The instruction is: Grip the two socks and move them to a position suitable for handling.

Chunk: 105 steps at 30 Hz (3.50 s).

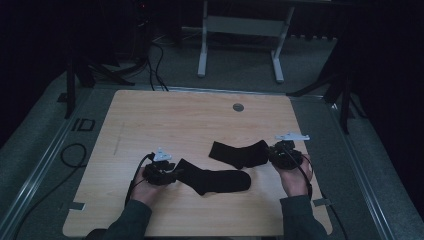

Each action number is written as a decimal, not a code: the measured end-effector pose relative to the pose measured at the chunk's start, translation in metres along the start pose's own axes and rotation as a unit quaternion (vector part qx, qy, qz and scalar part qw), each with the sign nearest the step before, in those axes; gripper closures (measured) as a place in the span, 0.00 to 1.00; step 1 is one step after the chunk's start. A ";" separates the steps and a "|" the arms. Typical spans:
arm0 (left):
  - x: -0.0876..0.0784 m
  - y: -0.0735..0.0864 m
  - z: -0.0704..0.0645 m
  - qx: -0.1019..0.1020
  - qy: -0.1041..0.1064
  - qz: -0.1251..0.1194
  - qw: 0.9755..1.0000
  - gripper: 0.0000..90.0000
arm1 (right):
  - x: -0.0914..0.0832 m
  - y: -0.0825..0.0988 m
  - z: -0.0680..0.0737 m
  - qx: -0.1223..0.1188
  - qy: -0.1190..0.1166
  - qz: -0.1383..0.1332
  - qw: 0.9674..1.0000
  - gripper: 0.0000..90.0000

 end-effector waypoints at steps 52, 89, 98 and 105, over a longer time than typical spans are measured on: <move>0.000 0.000 0.000 -0.005 0.002 -0.003 1.000 0.64 | 0.130 -0.056 0.072 -0.264 -0.111 0.156 0.945 0.48; 0.004 0.000 -0.002 -0.002 -0.013 0.014 1.000 0.67 | 0.038 -0.062 0.089 -0.183 -0.144 0.034 0.972 0.93; 0.005 0.000 -0.004 0.001 -0.012 0.019 1.000 0.67 | -0.014 -0.071 0.110 -0.211 -0.139 -0.034 0.967 0.93; 0.005 0.001 -0.004 -0.001 -0.012 0.019 1.000 0.67 | -0.021 -0.063 0.124 -0.208 -0.151 -0.027 0.966 0.93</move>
Point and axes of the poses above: each handheld gripper's, and its own axes: x roughly forward along the jaws, y roughly out of its underside, z roughly to its left, the point moved 1 cm from there along x, roughly forward along the jaws, and after that the axes turned 11 degrees about z, right-handed, at the moved point
